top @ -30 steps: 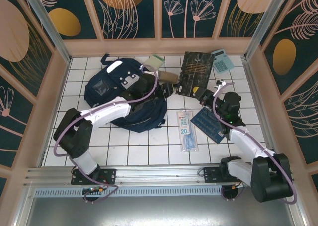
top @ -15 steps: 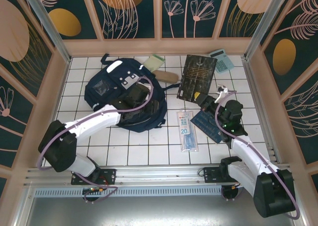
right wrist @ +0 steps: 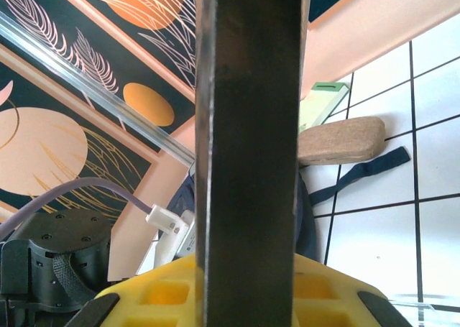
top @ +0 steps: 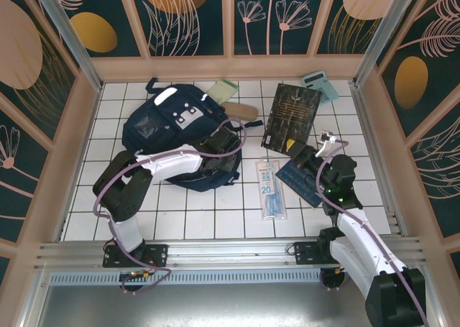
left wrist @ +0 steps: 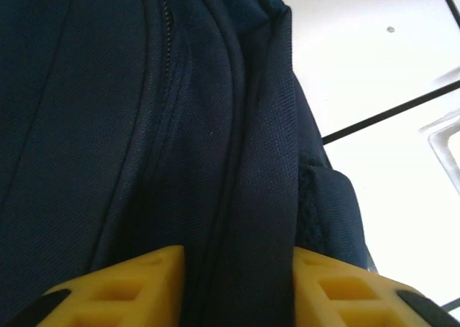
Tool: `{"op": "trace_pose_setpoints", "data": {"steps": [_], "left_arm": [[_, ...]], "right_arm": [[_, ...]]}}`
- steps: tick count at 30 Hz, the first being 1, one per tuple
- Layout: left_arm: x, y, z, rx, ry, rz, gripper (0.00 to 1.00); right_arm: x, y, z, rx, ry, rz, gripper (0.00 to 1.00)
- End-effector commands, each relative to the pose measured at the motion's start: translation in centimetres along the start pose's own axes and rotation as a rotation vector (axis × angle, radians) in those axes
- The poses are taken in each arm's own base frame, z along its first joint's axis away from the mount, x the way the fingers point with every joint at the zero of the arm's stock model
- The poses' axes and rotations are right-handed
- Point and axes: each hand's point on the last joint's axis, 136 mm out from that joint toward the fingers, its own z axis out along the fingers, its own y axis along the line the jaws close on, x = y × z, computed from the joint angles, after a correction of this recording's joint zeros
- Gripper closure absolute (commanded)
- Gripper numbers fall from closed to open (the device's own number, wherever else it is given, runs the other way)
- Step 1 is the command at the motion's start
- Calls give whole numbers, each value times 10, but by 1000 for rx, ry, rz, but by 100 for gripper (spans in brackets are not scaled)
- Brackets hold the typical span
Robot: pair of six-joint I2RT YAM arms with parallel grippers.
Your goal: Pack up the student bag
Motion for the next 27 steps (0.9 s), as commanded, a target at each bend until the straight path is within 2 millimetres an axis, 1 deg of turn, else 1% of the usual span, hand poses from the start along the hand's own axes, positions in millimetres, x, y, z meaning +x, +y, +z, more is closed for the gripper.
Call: {"op": "trace_pose_setpoints", "data": {"steps": [1, 2, 4, 6, 9, 10, 11, 12, 14, 17, 19, 20, 22, 24, 25, 26, 27], "left_arm": [[-2, 5, -1, -44, 9, 21, 88], [-5, 7, -4, -53, -4, 12, 90], [-14, 6, -13, -50, -36, -1, 89], [-27, 3, -27, -34, -72, -15, 88], [-43, -1, -44, -9, -112, -25, 89], [-48, -2, -49, -6, -123, -25, 92], [-51, -1, -51, -16, -131, -27, 98], [-62, 0, -65, -19, -167, -38, 99], [-74, -1, -79, -14, -207, -42, 100], [-92, -6, -100, 18, -256, -49, 100], [-100, -12, -108, 48, -274, -48, 100], [-103, -16, -109, 69, -274, -50, 100], [-105, -26, -106, 109, -257, -46, 100], [-103, -34, -95, 135, -227, -39, 100], [-100, -35, -88, 134, -209, -36, 100], [-94, -36, -76, 130, -185, -31, 100], [-91, -37, -69, 132, -173, -28, 100]], "right_arm": [[-15, 16, -5, -62, -67, -62, 100], [-15, 17, -5, -67, -67, -62, 100], [-14, 18, -5, -73, -61, -59, 100], [-12, 19, -5, -81, -53, -55, 100], [-11, 19, -5, -85, -52, -52, 100], [-10, 19, -5, -87, -52, -48, 100], [-10, 19, -5, -91, -51, -45, 100], [-9, 20, -5, -96, -48, -41, 100], [-7, 22, -4, -109, -38, -33, 100], [-3, 25, -4, -128, -27, -21, 100], [-1, 26, -2, -128, -22, -21, 100], [-1, 25, -2, -125, -23, -24, 100], [-1, 24, -2, -119, -26, -24, 100], [-1, 24, -2, -118, -25, -22, 100], [-1, 24, -2, -117, -23, -21, 100], [0, 24, -2, -117, -22, -20, 100], [0, 24, -2, -118, -20, -20, 100]]}}
